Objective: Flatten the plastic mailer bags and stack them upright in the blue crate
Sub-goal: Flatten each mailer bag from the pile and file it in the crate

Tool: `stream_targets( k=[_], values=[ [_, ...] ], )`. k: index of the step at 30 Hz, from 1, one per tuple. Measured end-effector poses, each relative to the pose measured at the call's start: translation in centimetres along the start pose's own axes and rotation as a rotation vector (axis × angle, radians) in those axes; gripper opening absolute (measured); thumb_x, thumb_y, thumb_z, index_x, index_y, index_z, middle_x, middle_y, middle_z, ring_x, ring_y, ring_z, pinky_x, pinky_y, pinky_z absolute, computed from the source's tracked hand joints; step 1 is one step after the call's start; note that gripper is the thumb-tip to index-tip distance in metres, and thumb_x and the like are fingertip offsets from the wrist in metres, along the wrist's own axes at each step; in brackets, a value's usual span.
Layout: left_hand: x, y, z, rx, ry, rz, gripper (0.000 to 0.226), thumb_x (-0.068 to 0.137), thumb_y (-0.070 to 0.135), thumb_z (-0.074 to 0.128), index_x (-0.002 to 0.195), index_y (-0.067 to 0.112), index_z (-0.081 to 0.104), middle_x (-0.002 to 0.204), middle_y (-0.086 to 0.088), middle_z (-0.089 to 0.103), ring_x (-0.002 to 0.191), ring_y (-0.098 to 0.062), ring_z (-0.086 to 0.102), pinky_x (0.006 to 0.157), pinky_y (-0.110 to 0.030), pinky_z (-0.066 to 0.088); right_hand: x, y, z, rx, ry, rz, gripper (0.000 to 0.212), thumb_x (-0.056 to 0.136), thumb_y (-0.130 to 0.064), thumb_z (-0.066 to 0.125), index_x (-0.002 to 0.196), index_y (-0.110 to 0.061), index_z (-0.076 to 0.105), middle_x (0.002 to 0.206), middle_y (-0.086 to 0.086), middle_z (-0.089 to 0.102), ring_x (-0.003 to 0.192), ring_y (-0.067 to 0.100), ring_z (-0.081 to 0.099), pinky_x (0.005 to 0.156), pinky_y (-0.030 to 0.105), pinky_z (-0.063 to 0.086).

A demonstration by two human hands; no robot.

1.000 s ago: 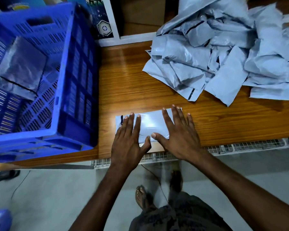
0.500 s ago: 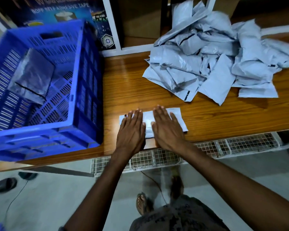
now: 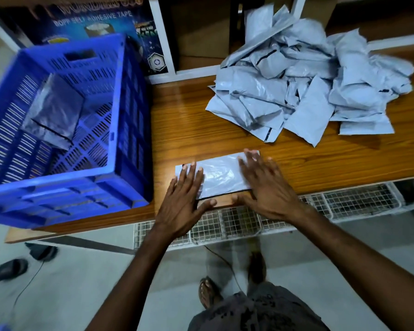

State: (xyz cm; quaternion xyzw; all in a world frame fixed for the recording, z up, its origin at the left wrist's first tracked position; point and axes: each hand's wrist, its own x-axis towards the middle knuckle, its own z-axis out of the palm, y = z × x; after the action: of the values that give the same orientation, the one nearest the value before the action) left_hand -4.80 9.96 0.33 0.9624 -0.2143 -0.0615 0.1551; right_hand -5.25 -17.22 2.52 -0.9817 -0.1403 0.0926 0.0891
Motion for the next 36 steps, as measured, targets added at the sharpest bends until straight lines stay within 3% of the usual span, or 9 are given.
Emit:
stream_targets(
  k=[4, 8, 12, 17, 19, 22, 25, 29, 36],
  values=[
    [-0.8, -0.4, 0.2, 0.017, -0.004, 0.098, 0.089, 0.097, 0.059, 0.059, 0.165, 0.02, 0.015, 0.172, 0.001, 0.005, 0.159, -0.021, 0.009, 0.126, -0.043, 0.024, -1.7, -0.5, 0.8, -0.084, -0.035, -0.1, 0.103, 0.088, -0.086, 0.03, 0.161, -0.027, -0.013, 0.168, -0.003, -0.019, 0.154, 0.014, -0.018, 0.127, 0.046, 0.003],
    [-2.3, -0.2, -0.7, -0.02, 0.194, 0.237, 0.049, 0.094, 0.02, 0.069, 0.142, 0.014, 0.061, 0.152, -0.005, 0.054, 0.133, -0.029, 0.058, 0.095, -0.046, 0.059, -3.6, 0.2, 0.8, -0.06, 0.094, -0.115, 0.077, 0.089, -0.035, 0.071, 0.157, -0.027, 0.035, 0.163, -0.002, 0.034, 0.147, 0.022, 0.035, 0.114, 0.045, 0.036],
    [-2.1, 0.9, -4.0, -0.09, 0.364, 0.204, 0.029, 0.097, 0.019, 0.062, 0.125, 0.02, 0.07, 0.134, 0.005, 0.065, 0.102, -0.02, 0.07, 0.073, -0.03, 0.057, -3.9, 0.2, -2.4, 0.09, 0.327, -0.106, 0.046, 0.094, -0.016, 0.064, 0.138, -0.027, 0.061, 0.141, -0.004, 0.059, 0.121, 0.019, 0.058, 0.097, 0.038, 0.048],
    [1.8, 1.2, -6.6, -0.414, 0.515, -0.027, 0.022, 0.103, 0.042, 0.058, 0.119, 0.031, 0.069, 0.095, 0.005, 0.075, 0.084, -0.014, 0.071, 0.072, -0.037, 0.056, -0.4, 1.7, -7.7, 0.416, 0.381, 0.03, 0.037, 0.094, -0.041, 0.069, 0.131, -0.036, 0.064, 0.125, -0.007, 0.07, 0.103, 0.012, 0.065, 0.08, 0.027, 0.049],
    [3.4, 0.6, -5.6, -0.503, 0.513, -0.136, 0.025, 0.101, 0.04, 0.063, 0.124, 0.033, 0.065, 0.089, 0.003, 0.074, 0.077, -0.017, 0.069, 0.072, -0.041, 0.056, 1.4, 2.6, -7.3, 0.418, 0.27, 0.063, 0.042, 0.092, -0.043, 0.071, 0.132, -0.035, 0.063, 0.13, -0.006, 0.068, 0.114, 0.015, 0.064, 0.084, 0.027, 0.047],
    [5.1, -0.1, -2.7, -0.324, 0.459, -0.183, 0.052, 0.1, 0.037, 0.06, 0.148, 0.022, 0.048, 0.136, -0.007, 0.062, 0.121, -0.025, 0.059, 0.103, -0.042, 0.049, 2.8, 2.5, -4.5, 0.118, 0.207, 0.09, 0.055, 0.095, -0.039, 0.066, 0.146, -0.026, 0.05, 0.151, 0.001, 0.051, 0.138, 0.024, 0.046, 0.107, 0.038, 0.034],
    [5.2, 1.3, -0.1, -0.114, 0.383, -0.127, 0.058, 0.105, 0.038, 0.046, 0.156, 0.013, 0.038, 0.155, -0.013, 0.047, 0.143, -0.031, 0.042, 0.111, -0.046, 0.038, 2.6, -0.6, -1.4, 0.032, 0.24, 0.068, 0.054, 0.104, -0.036, 0.048, 0.155, -0.02, 0.038, 0.163, 0.004, 0.032, 0.153, 0.023, 0.024, 0.123, 0.045, 0.018],
    [4.4, 3.0, 2.3, 0.023, 0.19, -0.091, 0.058, 0.11, 0.04, 0.026, 0.158, 0.011, 0.037, 0.164, -0.007, 0.036, 0.155, -0.028, 0.025, 0.122, -0.045, 0.028, 3.2, -3.9, 2.3, 0.01, 0.127, 0.022, 0.06, 0.108, -0.043, 0.021, 0.161, -0.014, 0.022, 0.169, 0.006, 0.014, 0.157, 0.024, 0.004, 0.126, 0.05, 0.008],
    [4.0, 1.7, 3.5, 0.076, 0.21, -0.128, 0.066, 0.109, 0.053, 0.025, 0.161, 0.012, 0.03, 0.169, -0.006, 0.023, 0.157, -0.022, 0.019, 0.126, -0.04, 0.021, 2.3, -1.1, 3.4, 0.0, 0.137, 0.111, 0.079, 0.102, -0.069, 0.016, 0.163, -0.022, -0.003, 0.17, 0.004, -0.011, 0.155, 0.018, -0.015, 0.127, 0.045, -0.001]
  ],
)
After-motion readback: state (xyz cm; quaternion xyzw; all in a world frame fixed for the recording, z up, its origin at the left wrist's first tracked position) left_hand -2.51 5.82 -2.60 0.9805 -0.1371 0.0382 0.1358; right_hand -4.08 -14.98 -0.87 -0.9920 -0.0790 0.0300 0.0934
